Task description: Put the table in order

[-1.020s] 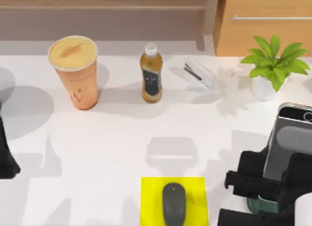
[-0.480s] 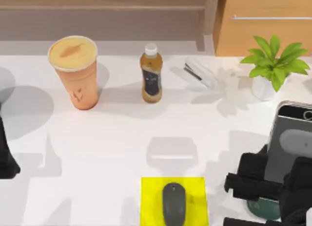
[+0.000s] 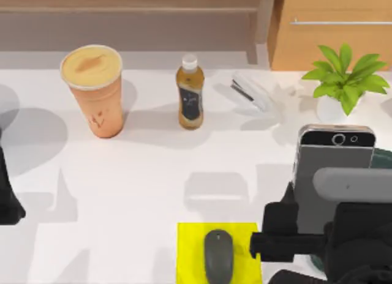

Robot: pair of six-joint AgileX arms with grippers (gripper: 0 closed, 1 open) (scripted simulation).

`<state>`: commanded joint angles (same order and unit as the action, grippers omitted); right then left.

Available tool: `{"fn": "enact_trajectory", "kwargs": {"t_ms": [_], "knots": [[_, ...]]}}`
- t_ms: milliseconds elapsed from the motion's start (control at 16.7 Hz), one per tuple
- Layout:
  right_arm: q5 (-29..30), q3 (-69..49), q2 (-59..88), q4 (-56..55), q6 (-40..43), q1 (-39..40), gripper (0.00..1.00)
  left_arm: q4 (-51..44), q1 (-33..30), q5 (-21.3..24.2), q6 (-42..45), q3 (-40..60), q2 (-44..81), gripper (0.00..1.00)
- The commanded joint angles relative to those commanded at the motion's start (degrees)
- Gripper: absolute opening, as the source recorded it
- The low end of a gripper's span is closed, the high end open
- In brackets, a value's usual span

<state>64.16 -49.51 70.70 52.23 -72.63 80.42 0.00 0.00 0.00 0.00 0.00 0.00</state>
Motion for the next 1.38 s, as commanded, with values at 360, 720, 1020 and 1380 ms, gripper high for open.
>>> {"fn": "enact_trajectory", "kwargs": {"t_ms": [360, 720, 1020, 1380], "knots": [[-0.87, 8.18, -3.75, -7.75, 5.64, -13.64, 0.00, 0.00, 0.00, 0.00, 0.00, 0.00, 0.00, 1.00], [-1.80, 8.01, -1.76, -7.54, 4.09, -16.40, 0.00, 0.00, 0.00, 0.00, 0.00, 0.00, 0.00, 1.00], [-1.80, 8.01, -1.76, -7.54, 4.09, -16.40, 0.30, 0.00, 0.00, 0.00, 0.00, 0.00, 0.00, 1.00], [-1.80, 8.01, -1.76, -7.54, 4.09, -16.40, 0.75, 0.00, 0.00, 0.00, 0.00, 0.00, 0.00, 1.00]]}}
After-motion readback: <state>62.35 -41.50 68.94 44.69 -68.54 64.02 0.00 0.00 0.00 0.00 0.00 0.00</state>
